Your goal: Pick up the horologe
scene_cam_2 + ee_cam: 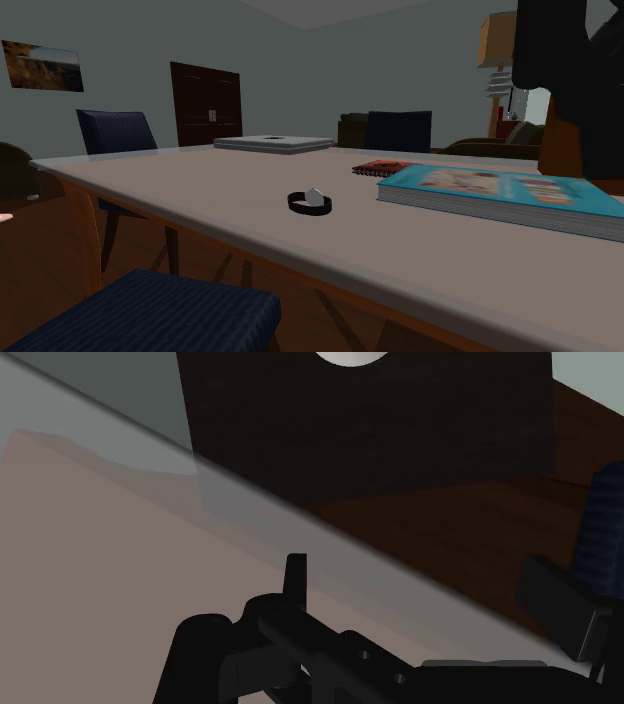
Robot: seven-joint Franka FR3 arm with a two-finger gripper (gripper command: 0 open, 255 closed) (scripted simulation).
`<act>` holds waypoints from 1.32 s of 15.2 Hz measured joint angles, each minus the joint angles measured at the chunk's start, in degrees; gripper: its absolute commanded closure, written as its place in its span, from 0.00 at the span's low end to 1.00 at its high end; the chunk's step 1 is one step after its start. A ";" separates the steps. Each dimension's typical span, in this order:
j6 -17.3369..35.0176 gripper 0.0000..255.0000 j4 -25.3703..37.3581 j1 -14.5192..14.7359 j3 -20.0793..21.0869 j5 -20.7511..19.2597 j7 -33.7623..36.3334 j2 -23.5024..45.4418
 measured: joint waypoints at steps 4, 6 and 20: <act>3.26 0.00 0.87 0.54 2.39 1.01 3.26 2.92; 6.13 0.00 2.18 0.87 4.44 1.57 6.16 5.94; 20.70 0.00 19.09 0.76 16.89 -4.68 28.28 31.42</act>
